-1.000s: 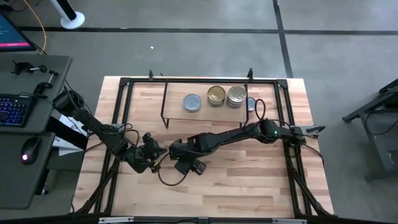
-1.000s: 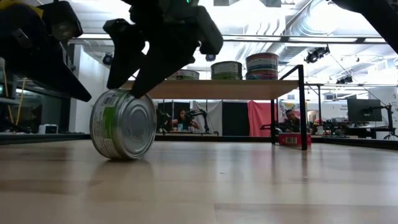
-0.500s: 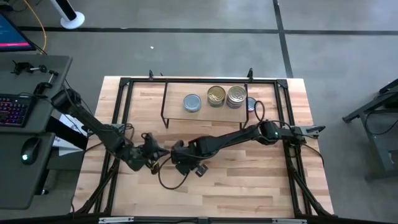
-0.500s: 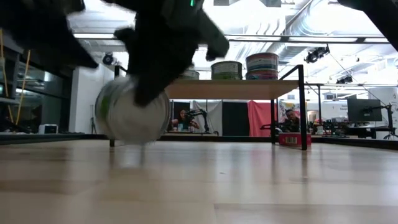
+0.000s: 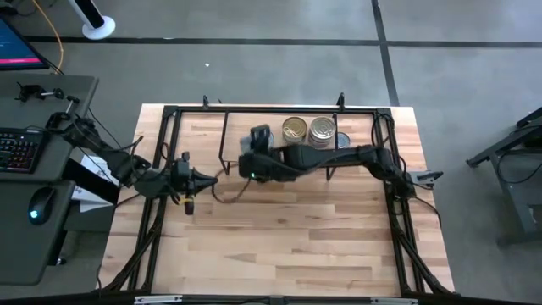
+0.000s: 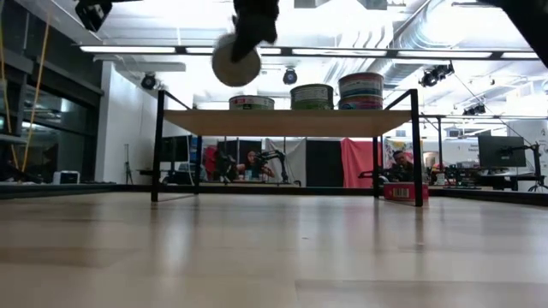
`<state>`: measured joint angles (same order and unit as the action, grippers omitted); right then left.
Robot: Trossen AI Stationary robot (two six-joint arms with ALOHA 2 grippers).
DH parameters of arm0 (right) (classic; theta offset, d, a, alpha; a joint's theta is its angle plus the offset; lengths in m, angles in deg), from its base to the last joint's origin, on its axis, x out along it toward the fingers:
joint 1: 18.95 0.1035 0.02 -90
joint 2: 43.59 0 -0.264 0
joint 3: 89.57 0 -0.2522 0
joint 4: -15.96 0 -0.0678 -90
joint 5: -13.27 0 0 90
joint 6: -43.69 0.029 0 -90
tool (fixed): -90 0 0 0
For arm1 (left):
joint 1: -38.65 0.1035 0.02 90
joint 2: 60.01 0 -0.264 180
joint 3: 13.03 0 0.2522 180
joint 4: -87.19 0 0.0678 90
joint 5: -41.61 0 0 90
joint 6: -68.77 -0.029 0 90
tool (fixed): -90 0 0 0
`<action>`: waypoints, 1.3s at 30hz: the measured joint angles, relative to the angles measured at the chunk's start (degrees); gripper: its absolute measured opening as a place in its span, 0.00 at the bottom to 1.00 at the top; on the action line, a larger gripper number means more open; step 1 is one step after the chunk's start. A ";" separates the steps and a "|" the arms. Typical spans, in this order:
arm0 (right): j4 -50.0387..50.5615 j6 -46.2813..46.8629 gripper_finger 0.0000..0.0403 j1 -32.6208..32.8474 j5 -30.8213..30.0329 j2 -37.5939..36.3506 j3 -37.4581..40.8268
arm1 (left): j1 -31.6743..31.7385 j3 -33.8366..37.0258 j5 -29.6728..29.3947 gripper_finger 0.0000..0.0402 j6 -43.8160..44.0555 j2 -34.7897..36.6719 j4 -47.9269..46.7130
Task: Stack canned seafood by type on shelf
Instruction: Stack the green white tuna can on the other green white tuna can on the shelf
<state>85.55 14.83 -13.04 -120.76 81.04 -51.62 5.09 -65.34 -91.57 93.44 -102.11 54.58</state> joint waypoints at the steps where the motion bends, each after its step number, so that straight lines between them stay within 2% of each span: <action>1: 0.17 -0.65 0.29 -0.91 -1.84 0.08 0.01 | 0.31 0.02 0.02 0.00 -0.63 0.04 0.00; 6: 1.00 -2.50 0.29 -3.95 -3.47 0.18 0.04 | 1.01 0.35 0.23 0.00 -2.30 -1.05 -0.66; 15: 2.66 -2.67 0.29 -6.39 -2.59 0.18 2.00 | 1.05 0.35 0.42 0.00 -2.38 -5.95 -1.53; 20: 2.46 -2.67 0.40 -6.79 -2.87 0.18 4.42 | 1.33 0.35 0.46 0.00 -2.37 -9.01 -1.42; 23: 2.13 -2.67 0.44 -6.77 -0.80 0.21 5.16 | 1.76 0.35 0.63 0.00 -1.77 -10.44 -1.18; 28: 1.58 -1.30 0.45 -5.55 3.29 0.21 4.03 | 2.56 0.35 0.93 0.00 -0.78 -11.70 -0.42; 34: 1.63 0.56 0.46 -5.00 4.15 0.21 3.76 | 3.62 0.35 2.18 0.00 0.51 -11.70 -0.38; 39: 2.14 3.47 0.50 -5.65 7.17 0.21 3.76 | 4.44 0.35 3.71 0.00 0.78 -11.67 -0.35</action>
<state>87.69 18.30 -18.69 -113.59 81.25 -47.86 9.52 -64.99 -87.86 94.22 -113.79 54.23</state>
